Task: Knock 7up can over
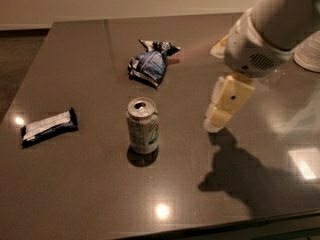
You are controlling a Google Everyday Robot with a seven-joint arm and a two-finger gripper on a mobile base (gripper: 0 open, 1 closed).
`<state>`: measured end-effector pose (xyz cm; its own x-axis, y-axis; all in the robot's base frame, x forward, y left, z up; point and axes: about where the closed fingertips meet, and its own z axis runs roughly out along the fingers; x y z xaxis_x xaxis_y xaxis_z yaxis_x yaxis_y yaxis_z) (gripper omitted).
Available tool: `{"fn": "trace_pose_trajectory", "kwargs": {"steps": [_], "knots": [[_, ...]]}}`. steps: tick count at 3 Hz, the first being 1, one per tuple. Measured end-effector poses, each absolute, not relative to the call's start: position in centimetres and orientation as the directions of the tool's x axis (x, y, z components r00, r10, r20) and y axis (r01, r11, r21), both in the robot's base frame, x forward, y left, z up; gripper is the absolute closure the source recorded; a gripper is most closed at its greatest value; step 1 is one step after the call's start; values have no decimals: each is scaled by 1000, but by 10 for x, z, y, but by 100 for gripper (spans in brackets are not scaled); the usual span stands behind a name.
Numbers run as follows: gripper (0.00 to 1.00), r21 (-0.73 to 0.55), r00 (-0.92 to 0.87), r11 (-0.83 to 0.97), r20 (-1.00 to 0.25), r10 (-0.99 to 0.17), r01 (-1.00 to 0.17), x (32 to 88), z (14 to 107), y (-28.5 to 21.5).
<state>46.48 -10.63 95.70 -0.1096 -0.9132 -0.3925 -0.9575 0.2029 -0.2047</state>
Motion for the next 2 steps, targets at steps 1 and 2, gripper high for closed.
{"fn": "trace_pose_trajectory", "kwargs": {"steps": [1, 2], "knots": [[0, -194, -62, 168, -460, -886, -966, 466, 948, -71], [0, -158, -10, 107, -519, -854, -982, 458, 937, -37]]}}
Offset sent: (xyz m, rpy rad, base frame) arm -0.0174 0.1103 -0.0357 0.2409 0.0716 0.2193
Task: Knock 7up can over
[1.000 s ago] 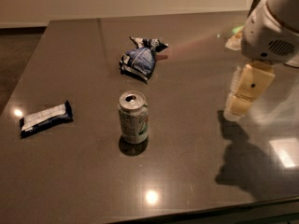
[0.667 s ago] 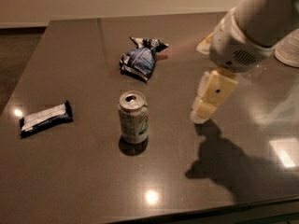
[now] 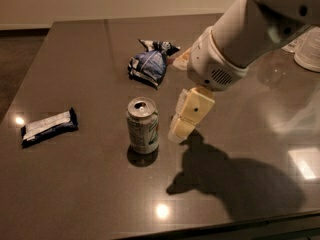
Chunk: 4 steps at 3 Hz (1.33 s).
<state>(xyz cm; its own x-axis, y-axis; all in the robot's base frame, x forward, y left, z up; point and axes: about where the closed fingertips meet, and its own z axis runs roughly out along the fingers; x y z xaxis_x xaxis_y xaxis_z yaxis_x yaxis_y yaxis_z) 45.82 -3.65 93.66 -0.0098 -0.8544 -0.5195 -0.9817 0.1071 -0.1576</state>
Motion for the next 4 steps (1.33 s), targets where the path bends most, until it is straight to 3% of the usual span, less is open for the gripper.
{"fn": "trace_pose_trajectory", "kwargs": {"steps": [3, 4], "knots": [[4, -90, 82, -31, -646, -759, -995, 435, 913, 25], [32, -67, 68, -31, -665, -743, -997, 442, 908, 30]]}}
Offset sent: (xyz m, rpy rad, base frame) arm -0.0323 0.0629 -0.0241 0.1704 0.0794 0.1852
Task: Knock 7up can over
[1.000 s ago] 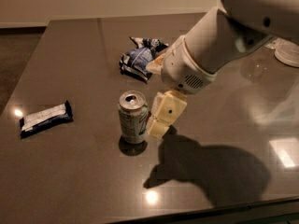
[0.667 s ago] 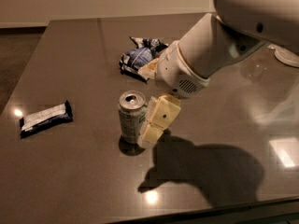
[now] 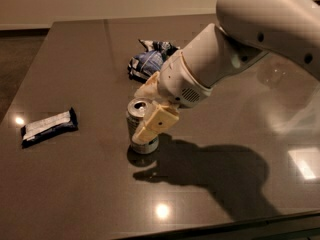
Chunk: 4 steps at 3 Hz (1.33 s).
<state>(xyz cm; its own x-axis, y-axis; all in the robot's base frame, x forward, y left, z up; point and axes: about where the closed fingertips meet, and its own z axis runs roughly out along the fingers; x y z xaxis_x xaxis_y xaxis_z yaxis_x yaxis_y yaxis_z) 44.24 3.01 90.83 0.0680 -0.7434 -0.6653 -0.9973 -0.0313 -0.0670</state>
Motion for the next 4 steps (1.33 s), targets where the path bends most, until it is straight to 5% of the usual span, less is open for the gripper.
{"fn": "trace_pose_trajectory", "kwargs": {"steps": [3, 4], "knots": [[99, -14, 26, -22, -571, -821, -1000, 462, 938, 11], [100, -3, 11, -11, -422, -907, -1000, 476, 941, -10]]}}
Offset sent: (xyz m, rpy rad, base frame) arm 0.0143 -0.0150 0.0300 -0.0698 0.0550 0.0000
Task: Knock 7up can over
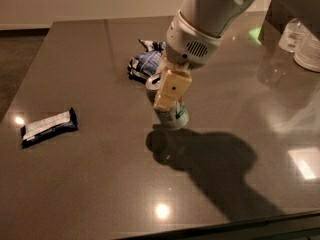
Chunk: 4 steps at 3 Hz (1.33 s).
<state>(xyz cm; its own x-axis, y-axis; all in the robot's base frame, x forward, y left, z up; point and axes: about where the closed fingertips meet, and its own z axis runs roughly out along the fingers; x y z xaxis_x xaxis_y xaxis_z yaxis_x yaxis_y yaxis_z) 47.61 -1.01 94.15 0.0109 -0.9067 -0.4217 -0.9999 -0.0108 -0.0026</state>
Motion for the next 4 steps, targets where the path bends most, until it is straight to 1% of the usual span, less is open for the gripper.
{"fn": "trace_pose_trajectory", "kwargs": {"steps": [1, 2, 3, 4], "knots": [[100, -18, 9, -5, -225, -974, -1000, 492, 930, -31], [100, -46, 16, -11, -127, -992, -999, 499, 922, -36], [84, -81, 28, -25, -41, -999, -996, 501, 915, -35], [60, -92, 51, -52, 16, -999, -994, 500, 908, -32]]}}
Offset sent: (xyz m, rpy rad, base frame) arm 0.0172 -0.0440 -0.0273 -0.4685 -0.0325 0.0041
